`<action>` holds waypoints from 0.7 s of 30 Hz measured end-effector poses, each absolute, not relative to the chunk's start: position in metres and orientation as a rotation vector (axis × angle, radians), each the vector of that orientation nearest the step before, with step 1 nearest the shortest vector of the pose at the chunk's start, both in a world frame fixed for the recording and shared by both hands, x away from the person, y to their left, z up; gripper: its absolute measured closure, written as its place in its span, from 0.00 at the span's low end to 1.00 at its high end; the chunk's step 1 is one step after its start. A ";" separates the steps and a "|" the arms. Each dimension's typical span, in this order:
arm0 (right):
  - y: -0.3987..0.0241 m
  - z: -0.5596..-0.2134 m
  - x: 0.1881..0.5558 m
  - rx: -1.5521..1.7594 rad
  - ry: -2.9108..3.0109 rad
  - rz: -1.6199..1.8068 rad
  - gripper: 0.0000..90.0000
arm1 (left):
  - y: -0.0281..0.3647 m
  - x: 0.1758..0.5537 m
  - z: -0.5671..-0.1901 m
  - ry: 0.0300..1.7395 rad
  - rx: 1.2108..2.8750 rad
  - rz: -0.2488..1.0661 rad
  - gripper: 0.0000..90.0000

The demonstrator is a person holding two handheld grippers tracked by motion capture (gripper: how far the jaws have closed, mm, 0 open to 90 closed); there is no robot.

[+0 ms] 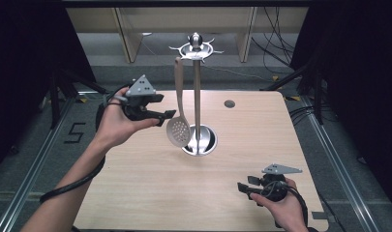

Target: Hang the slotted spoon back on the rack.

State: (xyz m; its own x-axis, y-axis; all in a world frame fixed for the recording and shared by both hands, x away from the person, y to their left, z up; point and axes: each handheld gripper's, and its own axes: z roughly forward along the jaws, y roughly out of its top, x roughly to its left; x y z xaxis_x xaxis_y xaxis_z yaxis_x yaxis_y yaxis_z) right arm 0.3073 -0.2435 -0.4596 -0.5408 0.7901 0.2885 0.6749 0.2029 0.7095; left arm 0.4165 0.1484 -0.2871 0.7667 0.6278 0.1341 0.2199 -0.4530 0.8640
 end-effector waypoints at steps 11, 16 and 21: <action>-0.244 -0.460 0.307 1.426 2.324 1.253 0.51 | 0.182 0.379 -0.352 0.684 1.971 0.556 0.35; -0.243 -0.461 0.308 1.434 2.331 1.270 0.51 | 0.196 0.360 -0.395 0.714 1.978 0.532 0.35; -0.242 -0.461 0.308 1.433 2.331 1.254 0.51 | 0.198 0.346 -0.431 0.761 1.969 0.477 0.36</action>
State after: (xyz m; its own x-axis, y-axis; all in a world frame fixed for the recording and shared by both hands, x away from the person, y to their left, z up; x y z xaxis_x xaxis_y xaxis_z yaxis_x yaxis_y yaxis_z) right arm 0.3081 -0.2419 -0.4605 -0.5401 0.7889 0.2931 0.6795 0.2033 0.7049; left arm 0.3460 0.1982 -0.4314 0.7315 0.6815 0.0210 0.3163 -0.3665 0.8750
